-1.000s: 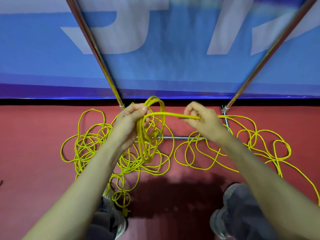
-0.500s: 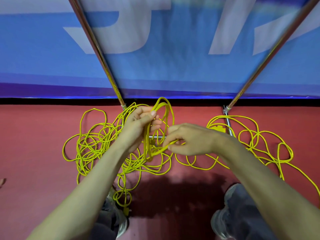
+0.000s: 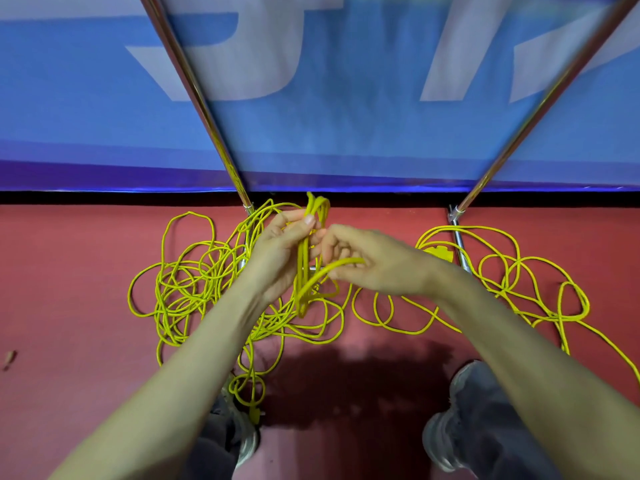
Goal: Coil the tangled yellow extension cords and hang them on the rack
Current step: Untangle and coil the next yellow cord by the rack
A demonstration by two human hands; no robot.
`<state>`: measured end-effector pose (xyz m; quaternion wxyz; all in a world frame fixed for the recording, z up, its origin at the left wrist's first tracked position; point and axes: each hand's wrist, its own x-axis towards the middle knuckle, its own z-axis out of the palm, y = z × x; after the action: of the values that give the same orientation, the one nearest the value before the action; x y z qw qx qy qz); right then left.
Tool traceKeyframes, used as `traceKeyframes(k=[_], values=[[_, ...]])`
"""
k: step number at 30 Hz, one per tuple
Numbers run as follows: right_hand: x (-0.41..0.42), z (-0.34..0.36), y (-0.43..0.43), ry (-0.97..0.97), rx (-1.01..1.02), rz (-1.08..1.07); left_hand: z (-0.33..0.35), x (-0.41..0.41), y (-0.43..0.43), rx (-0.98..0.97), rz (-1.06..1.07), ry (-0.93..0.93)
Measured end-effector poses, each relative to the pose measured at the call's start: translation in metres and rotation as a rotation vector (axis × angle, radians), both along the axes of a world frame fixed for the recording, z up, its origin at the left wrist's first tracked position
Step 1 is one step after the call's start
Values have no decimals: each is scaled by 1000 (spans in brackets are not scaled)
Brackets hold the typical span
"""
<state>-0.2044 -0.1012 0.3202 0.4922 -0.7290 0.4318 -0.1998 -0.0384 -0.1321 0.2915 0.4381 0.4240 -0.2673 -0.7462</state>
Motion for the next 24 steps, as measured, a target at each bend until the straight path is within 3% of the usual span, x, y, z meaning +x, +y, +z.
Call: traceKeyframes(k=[7,11,18,22,24], values=[[2,-11,-6,-65,-202,-405,0,-8,8,64,-148,19],[-2,-20,-8,337,-199,-552,4,-10,10,49,-156,-13],[-2,-28,-10,105,-32,-520,5,-6,8,-95,-220,-341],[-6,-26,-11,-31,5,-355,7,4,-3,-95,-237,-310],[-13,-29,-11,121,-109,-295,11,11,-10,-43,-211,-176]])
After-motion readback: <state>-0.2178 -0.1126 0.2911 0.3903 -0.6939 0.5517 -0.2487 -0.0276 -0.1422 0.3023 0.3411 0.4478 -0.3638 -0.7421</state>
